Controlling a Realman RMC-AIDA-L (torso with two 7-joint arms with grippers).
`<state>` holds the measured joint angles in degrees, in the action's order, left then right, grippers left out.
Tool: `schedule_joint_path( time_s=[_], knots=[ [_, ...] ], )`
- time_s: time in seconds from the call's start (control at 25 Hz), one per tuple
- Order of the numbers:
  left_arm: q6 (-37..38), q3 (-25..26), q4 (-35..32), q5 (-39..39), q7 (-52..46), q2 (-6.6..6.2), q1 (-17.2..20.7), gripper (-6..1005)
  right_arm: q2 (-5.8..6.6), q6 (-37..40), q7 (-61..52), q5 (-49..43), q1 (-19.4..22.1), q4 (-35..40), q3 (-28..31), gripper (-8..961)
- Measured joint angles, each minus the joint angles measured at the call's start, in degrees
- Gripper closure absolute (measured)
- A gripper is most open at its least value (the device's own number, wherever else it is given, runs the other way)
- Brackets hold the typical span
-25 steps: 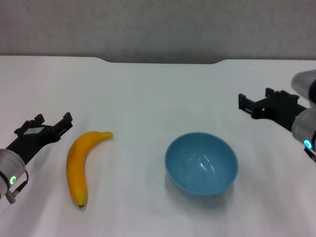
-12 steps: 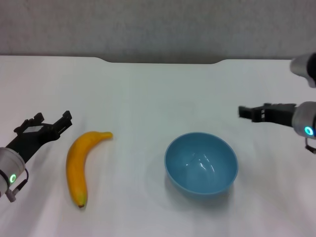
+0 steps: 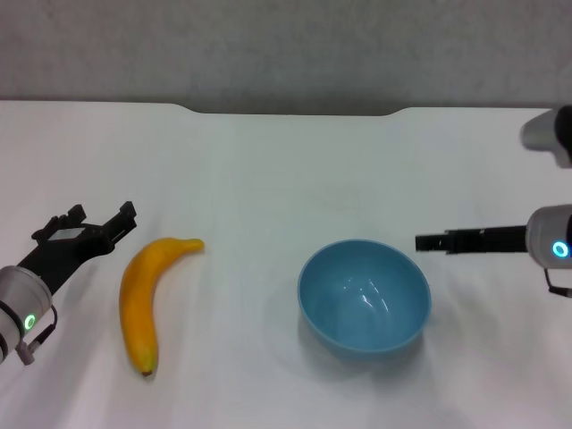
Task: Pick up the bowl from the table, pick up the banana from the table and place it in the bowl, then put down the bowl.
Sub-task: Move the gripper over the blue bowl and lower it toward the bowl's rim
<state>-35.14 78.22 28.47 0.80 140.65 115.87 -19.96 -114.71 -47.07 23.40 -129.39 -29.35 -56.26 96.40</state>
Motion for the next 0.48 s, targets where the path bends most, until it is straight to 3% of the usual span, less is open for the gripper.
schedule_joint_path(
  time_s=[0.48],
  knots=[
    [0.5, 0.0, 0.0, -0.3, 0.0, 0.01, -0.2, 122, -0.26, -2.4, 5.7, 5.5, -3.4, 5.5, 0.0, 222]
  ],
)
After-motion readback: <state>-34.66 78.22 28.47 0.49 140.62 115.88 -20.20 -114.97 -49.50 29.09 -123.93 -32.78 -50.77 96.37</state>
